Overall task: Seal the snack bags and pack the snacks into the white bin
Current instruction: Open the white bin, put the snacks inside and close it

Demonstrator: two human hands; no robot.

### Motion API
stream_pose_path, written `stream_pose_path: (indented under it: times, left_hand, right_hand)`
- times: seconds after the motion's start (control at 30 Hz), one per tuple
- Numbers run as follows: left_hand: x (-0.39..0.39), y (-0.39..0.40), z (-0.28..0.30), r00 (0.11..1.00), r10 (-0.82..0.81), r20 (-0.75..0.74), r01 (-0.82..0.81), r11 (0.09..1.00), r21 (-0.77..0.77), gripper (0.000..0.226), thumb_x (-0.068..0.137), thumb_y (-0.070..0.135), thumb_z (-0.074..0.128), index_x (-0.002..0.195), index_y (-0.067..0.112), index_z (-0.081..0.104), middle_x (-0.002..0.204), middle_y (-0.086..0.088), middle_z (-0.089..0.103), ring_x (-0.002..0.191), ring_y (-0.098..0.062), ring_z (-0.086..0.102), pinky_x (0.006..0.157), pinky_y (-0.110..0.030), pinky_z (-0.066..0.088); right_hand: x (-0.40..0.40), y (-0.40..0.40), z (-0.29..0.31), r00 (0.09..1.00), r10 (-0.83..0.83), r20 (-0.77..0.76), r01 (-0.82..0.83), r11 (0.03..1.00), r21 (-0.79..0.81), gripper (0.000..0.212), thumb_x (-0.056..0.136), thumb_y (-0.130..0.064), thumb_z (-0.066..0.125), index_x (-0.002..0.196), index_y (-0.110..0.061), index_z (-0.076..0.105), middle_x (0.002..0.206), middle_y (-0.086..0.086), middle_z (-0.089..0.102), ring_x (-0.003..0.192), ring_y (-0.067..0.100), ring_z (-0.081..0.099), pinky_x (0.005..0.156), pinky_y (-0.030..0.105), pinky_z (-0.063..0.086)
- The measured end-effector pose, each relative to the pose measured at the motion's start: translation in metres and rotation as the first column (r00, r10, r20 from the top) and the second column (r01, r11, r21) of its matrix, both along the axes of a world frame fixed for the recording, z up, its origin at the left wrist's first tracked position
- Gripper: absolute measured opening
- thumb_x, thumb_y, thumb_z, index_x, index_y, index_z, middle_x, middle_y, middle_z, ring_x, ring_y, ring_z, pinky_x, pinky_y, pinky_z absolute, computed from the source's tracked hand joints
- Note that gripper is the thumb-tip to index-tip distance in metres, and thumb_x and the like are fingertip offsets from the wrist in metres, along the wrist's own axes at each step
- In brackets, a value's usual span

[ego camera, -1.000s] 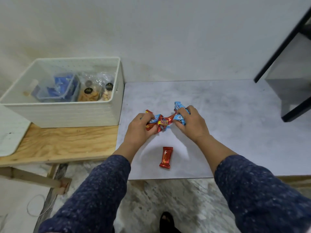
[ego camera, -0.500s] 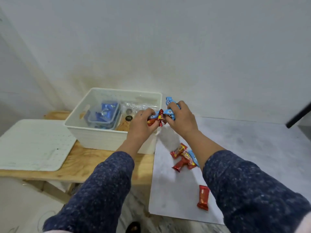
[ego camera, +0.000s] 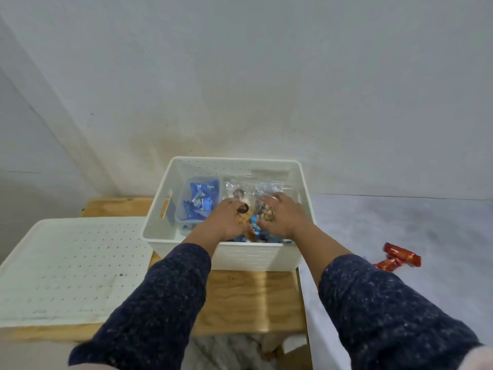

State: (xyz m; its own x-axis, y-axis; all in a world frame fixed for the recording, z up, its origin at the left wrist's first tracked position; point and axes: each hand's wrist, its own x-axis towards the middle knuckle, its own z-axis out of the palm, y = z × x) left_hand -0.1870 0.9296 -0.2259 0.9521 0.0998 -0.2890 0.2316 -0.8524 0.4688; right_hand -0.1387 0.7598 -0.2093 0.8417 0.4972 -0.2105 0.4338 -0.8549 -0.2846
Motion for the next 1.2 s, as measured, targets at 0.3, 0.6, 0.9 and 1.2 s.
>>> stream_pose_path:
  times: [0.3, 0.6, 0.9, 1.2]
  left_hand:
    - [0.024, -0.044, 0.025, 0.976, -0.105, 0.189, 0.096, 0.994, 0.055, 0.081, 0.086, 0.048, 0.059, 0.148, 0.012, 0.022, 0.155, -0.009, 0.022, 0.144, -0.026, 0.022, 0.117, -0.041, 0.024]
    - [0.002, -0.149, 0.053, 0.878, -0.228, 0.421, 0.192, 0.973, 0.127, 0.063, 0.09, 0.044, 0.052, 0.139, 0.009, 0.035, 0.141, -0.008, 0.037, 0.134, -0.022, 0.031, 0.107, -0.034, 0.033]
    - [-0.072, -0.244, -0.012, 0.852, -0.223, 0.473, 0.216, 0.974, 0.071, 0.059, 0.088, 0.039, 0.058, 0.135, 0.009, 0.041, 0.135, -0.008, 0.043, 0.129, -0.022, 0.038, 0.104, -0.029, 0.033]
    - [-0.098, -0.283, -0.121, 0.9, -0.238, 0.366, 0.198, 0.97, 0.144, 0.077, 0.071, 0.047, 0.069, 0.126, -0.005, 0.051, 0.121, -0.022, 0.058, 0.114, -0.037, 0.057, 0.092, -0.048, 0.052]
  right_hand:
    - [-0.003, -0.055, 0.027, 0.968, -0.237, 0.083, 0.232, 0.97, 0.072, 0.092, 0.082, -0.054, 0.057, 0.149, -0.008, 0.015, 0.155, 0.01, 0.02, 0.143, 0.027, 0.023, 0.114, 0.038, 0.026]
    - [-0.048, -0.162, 0.047, 0.903, -0.413, 0.118, 0.409, 0.911, 0.057, 0.079, 0.086, -0.05, 0.053, 0.146, -0.008, 0.023, 0.151, 0.009, 0.028, 0.137, 0.026, 0.033, 0.107, 0.038, 0.036]
    - [-0.134, -0.258, -0.023, 0.895, -0.445, 0.022, 0.442, 0.893, 0.086, 0.092, 0.079, -0.054, 0.061, 0.147, -0.009, 0.019, 0.154, 0.009, 0.024, 0.142, 0.024, 0.025, 0.113, 0.035, 0.031]
    - [-0.168, -0.301, -0.133, 0.907, -0.415, 0.07, 0.419, 0.906, -0.057, 0.107, 0.08, -0.07, 0.046, 0.149, -0.014, -0.013, 0.16, 0.003, -0.016, 0.147, 0.022, -0.016, 0.118, 0.043, -0.007]
